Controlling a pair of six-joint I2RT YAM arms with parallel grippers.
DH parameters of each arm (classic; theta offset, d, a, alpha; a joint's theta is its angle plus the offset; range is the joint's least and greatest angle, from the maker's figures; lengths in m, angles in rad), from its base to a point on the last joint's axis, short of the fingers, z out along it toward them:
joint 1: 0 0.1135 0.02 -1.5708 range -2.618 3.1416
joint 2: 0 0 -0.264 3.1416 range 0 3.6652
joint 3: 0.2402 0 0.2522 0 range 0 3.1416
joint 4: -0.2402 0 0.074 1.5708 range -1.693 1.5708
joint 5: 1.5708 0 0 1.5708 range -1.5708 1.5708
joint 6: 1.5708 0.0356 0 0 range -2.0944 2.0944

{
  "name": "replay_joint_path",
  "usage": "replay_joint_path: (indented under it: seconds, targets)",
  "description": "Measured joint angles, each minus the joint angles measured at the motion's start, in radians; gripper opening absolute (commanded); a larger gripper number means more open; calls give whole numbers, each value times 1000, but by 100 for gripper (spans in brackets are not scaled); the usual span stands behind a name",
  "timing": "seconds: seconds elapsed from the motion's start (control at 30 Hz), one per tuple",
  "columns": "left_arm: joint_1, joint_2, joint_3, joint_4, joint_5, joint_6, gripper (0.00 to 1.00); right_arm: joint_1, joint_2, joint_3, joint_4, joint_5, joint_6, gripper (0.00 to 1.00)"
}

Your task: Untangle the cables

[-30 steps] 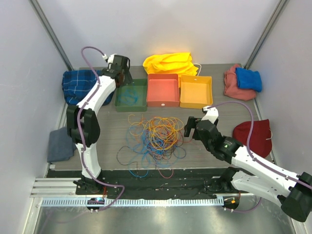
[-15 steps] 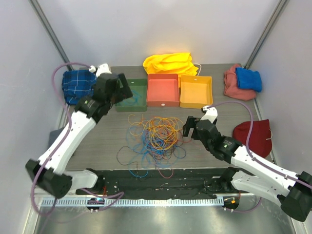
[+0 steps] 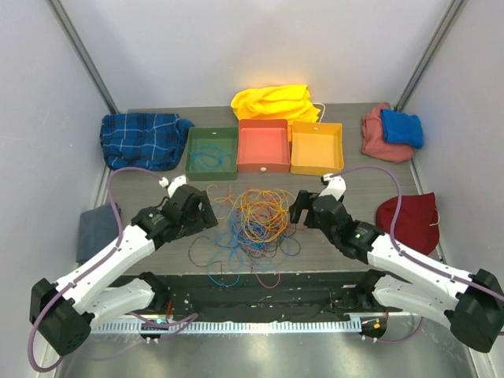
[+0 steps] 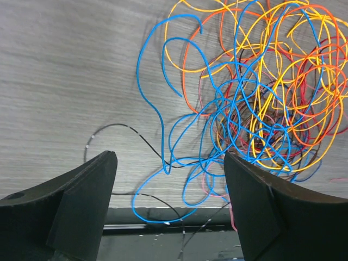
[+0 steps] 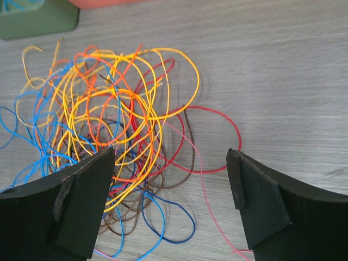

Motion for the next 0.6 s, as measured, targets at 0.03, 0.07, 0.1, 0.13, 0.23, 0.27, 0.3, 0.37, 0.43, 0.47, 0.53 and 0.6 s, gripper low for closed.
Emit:
replay_joint_path:
  seconds: [0.03,0.07,0.1,0.13,0.23,0.27,0.3,0.37,0.43,0.47,0.53,0.6]
  targets:
    - [-6,-7,-11,3,2,-18,80,0,13,0,0,-8,4,92]
    - [-10,-9,-19,8,3,-32,78,0,26,0,-1,-17,9,92]
    - [-14,-6,-24,14,3,-43,76,0,36,0,-1,-24,14,92]
    - [-17,-2,-29,24,5,-51,74,0,44,0,-2,-30,18,92]
    - [-23,10,-50,55,14,-72,67,0,45,0,-6,-38,24,92]
    - [-24,17,-61,69,20,-77,64,0,43,0,-5,-39,26,92]
    - [-25,23,-71,80,25,-85,63,0,41,0,-5,-40,27,92]
    - [-28,37,-87,95,31,-93,58,0,37,0,-6,-41,31,92]
    - [-30,56,-98,109,36,-96,50,0,33,0,-6,-44,34,92]
    - [-30,64,-100,111,38,-97,44,0,31,0,-6,-44,35,92]
    - [-31,73,-101,118,42,-98,20,0,28,0,-7,-44,37,92]
    - [-34,75,-101,125,42,-100,6,0,24,0,-9,-43,38,92]
